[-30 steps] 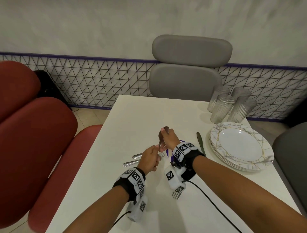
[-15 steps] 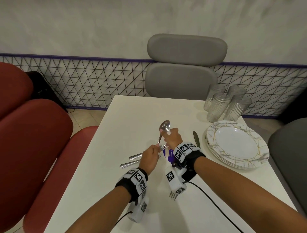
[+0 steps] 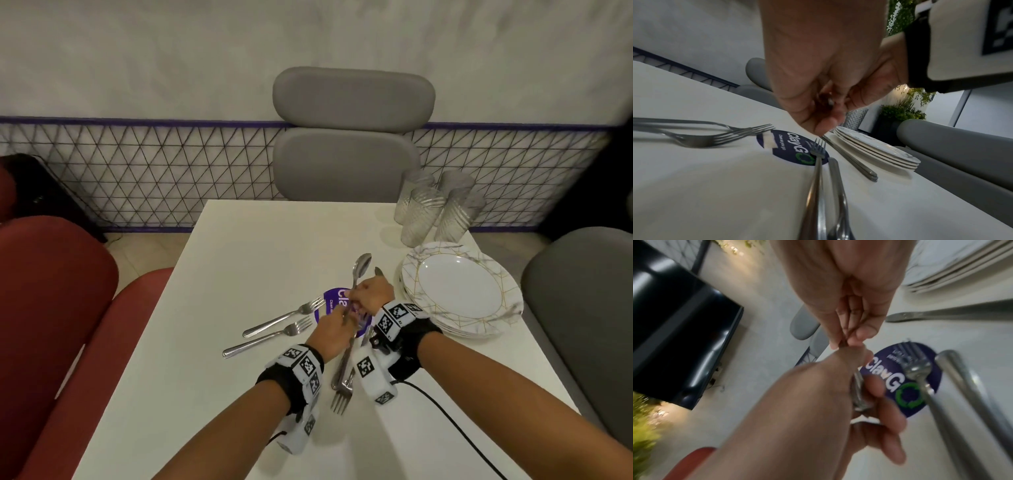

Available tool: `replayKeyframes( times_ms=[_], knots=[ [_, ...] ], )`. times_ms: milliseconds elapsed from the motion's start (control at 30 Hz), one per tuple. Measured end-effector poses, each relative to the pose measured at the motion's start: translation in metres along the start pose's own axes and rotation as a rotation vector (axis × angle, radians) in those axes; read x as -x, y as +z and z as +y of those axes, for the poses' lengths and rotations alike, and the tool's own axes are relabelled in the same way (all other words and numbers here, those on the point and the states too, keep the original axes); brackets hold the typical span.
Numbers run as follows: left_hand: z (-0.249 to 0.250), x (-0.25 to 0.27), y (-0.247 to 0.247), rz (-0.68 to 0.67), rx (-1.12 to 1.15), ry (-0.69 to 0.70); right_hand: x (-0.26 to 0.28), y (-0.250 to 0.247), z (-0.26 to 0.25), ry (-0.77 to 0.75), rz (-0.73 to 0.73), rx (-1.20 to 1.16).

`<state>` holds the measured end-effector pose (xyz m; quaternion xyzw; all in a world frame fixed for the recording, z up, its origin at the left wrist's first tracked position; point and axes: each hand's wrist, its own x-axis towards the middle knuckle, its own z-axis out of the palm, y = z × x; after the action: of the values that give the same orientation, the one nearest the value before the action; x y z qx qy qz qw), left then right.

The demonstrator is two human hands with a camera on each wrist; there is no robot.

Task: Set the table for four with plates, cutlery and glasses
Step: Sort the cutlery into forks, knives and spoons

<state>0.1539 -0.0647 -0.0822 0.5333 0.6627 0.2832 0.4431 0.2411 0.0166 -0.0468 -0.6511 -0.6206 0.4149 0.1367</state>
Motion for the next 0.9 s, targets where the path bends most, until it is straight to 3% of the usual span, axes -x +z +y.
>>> replayKeyframes(
  times_ms=[133, 367, 567, 900],
  knots=[
    [-0.007, -0.002, 0.011, -0.142, -0.243, 0.005, -0.009, -0.03, 0.025, 0.073, 0.04, 0.116],
    [-0.019, -0.003, 0.028, -0.047, -0.534, 0.055, -0.016, -0.038, 0.058, 0.143, 0.098, 0.336],
    [-0.026, -0.001, 0.027, -0.01, -0.511, -0.008, -0.016, -0.019, 0.058, 0.106, 0.02, 0.467],
    [-0.051, 0.012, -0.011, 0.107, -0.436, -0.05, -0.023, 0.013, 0.048, 0.033, 0.062, 0.476]
  ],
)
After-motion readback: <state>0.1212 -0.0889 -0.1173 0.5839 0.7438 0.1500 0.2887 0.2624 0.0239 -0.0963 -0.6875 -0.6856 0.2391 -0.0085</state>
